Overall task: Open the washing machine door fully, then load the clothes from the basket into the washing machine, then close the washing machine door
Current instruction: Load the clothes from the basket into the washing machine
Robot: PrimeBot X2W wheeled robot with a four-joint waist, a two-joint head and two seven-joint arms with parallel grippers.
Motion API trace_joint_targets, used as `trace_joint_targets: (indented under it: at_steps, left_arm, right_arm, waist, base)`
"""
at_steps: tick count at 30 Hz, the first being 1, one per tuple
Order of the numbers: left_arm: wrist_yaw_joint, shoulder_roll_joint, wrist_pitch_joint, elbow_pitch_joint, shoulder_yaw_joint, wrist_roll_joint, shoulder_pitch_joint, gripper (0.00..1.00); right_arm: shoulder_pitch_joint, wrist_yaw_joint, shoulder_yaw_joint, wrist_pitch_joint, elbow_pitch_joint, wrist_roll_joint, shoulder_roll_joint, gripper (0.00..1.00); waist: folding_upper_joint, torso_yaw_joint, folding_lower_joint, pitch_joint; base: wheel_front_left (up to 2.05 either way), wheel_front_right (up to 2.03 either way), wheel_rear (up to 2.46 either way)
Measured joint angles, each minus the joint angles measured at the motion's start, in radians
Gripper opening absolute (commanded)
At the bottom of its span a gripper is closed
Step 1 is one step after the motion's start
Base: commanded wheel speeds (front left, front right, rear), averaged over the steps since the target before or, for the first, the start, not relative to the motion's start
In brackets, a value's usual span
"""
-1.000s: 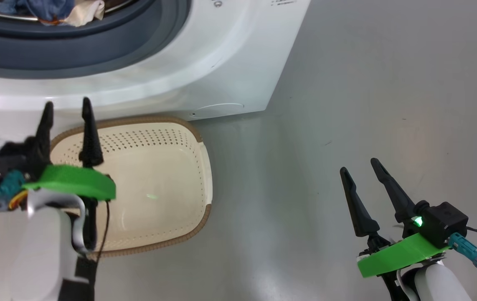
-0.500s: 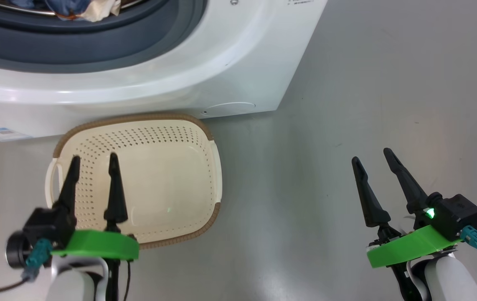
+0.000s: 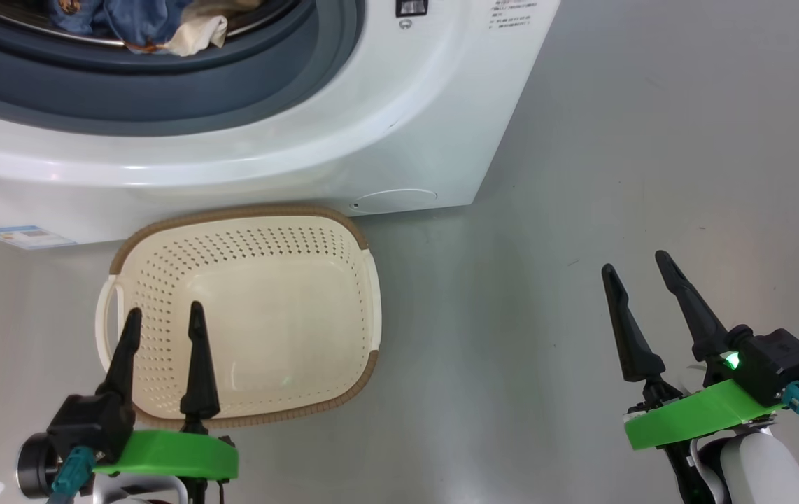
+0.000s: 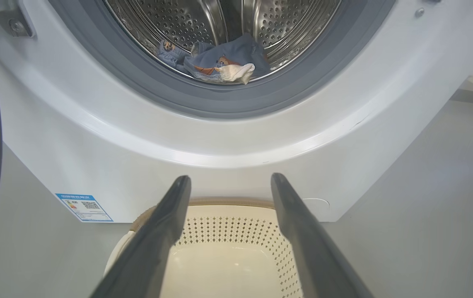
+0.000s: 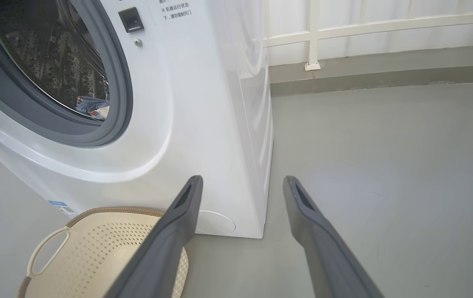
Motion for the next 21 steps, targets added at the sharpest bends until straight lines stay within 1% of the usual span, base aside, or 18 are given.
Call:
trace_joint_targets:
  at_steps: [3,12,21]
  left_arm:
    - [0.008,0.0,0.0,-0.016,0.001,0.0,0.011,1.0]
    - [0.009,0.001,0.0,-0.04,0.006,0.001,0.04,1.0]
    - [0.009,0.003,0.0,-0.054,0.006,0.011,0.032,1.0]
  right_arm:
    - [0.003,0.0,-0.006,0.0,0.0,0.0,0.0,1.0]
    - [0.024,0.0,-0.009,0.0,0.001,0.0,0.002,1.0]
    - [0.029,0.0,-0.011,0.0,0.004,0.0,0.006,1.0]
  waist:
    - [0.0,0.001,0.0,-0.008]
    - [0.0,-0.004,0.0001,-0.024]
    - [0.0,-0.02,0.0001,-0.012]
  base:
    - [0.0,0.0,0.0]
    - [0.0,0.0,0.0]
    - [0.0,0.0,0.0]
